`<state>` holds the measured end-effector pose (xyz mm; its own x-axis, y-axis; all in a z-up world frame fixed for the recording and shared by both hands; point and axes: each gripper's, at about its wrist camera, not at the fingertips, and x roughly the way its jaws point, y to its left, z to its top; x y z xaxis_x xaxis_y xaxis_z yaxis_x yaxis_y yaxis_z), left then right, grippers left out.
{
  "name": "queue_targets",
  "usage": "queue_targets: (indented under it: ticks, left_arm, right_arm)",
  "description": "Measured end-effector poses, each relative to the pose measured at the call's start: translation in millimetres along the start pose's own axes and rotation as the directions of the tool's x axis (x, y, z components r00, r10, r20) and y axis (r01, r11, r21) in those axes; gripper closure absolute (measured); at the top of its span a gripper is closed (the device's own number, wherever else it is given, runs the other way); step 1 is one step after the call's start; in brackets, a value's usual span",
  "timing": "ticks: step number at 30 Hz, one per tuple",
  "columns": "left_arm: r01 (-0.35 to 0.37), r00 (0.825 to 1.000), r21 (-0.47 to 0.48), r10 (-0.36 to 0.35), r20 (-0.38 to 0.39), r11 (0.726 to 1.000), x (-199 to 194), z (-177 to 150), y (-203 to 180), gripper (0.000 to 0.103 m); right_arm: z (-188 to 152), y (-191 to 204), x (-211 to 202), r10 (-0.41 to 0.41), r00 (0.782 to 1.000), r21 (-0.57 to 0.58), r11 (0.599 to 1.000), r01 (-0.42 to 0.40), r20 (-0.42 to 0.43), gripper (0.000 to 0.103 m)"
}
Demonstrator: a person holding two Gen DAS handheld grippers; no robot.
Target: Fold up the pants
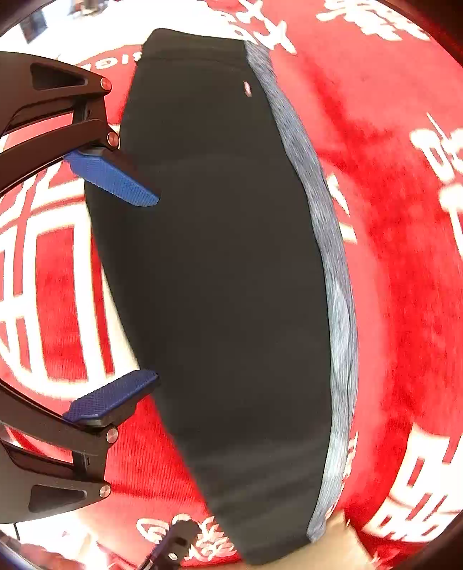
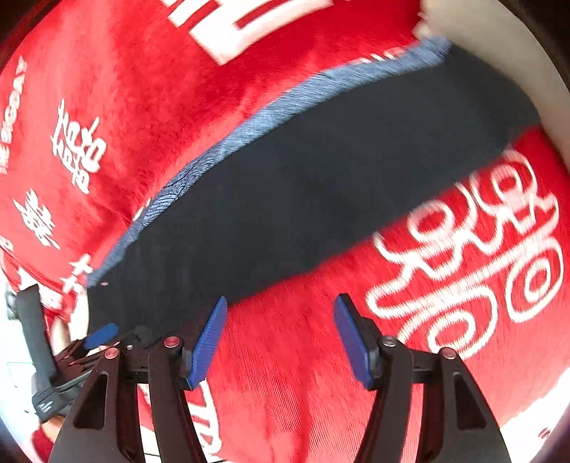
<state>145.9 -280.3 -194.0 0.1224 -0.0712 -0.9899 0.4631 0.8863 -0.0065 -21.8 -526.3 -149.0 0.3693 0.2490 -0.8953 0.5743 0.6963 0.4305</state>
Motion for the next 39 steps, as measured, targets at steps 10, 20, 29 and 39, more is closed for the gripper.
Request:
queue_targets:
  ticks: [10,20,29,39]
  left_arm:
    - [0.117,0.993,0.087,-0.117,0.003,0.989,3,26,-98,0.009]
    - [0.067,0.994,0.039,-0.07,0.08,0.997,25,75,-143,0.009]
    - [0.051,0.995,0.024,-0.053,0.09,0.998,41,73,-144,0.009]
    - [0.076,0.987,0.044,-0.081,0.138,0.996,18,88,-150,0.028]
  right_arm:
    - [3,-82,-32,0.145,0.982,0.247,0.954,-0.172,0.125,0.037]
    - [34,-141,-33,0.185,0.937,0.388,0.873,-0.295,0.296,0.037]
    - [46,-149,-21,0.251,0.872,0.35,0.842,-0.411,0.421,0.037]
    - [78,-138,-17,0.142,0.933,0.365,0.893,-0.264,0.33,0.088]
